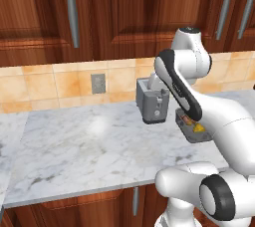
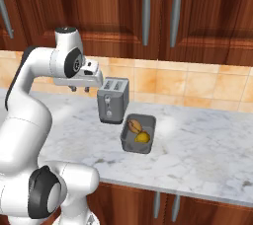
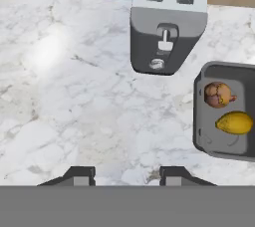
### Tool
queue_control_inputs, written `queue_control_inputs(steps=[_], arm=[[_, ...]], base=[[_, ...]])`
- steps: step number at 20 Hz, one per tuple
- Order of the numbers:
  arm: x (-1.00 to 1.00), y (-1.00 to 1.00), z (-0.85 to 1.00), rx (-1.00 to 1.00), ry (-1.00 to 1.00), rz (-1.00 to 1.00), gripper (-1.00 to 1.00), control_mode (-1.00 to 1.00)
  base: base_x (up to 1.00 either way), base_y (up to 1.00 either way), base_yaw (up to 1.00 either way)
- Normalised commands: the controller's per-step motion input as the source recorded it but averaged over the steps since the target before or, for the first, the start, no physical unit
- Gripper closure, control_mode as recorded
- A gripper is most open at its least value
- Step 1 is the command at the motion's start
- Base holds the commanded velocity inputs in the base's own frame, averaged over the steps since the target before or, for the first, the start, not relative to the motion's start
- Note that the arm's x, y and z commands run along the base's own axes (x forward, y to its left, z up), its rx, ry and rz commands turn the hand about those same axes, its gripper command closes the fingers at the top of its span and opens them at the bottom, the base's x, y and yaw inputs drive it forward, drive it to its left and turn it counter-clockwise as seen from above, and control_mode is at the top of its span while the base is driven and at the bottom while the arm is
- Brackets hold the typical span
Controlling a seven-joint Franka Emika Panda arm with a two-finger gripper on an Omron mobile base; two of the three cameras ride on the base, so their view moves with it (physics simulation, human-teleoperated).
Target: Place the tupperware on the top shelf of the fridge. Make space for the tupperware among the existing items by rearranging them on the shelves if needed. Close the fridge door when finished.
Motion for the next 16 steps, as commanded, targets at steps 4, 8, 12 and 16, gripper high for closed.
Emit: queue_control_inputs(steps=[4, 8, 12, 16], arm=[[0.00, -0.29, -0.10, 0.01, 0.00, 0.00, -1.00, -1.00], [0.00, -0.56, -0.57, -0.01, 0.02, 0.00, -1.00, -1.00], [0.00, -0.50, -0.82, -0.11, 0.14, 0.00, -1.00, -1.00], [0.00, -0.50, -0.98, -0.12, 0.19, 0.00, -1.00, -1.00]], base=[[0.00, 0.00, 0.00], [0.00, 0.00, 0.00], [0.00, 0.00, 0.00], [0.00, 0.00, 0.00]])
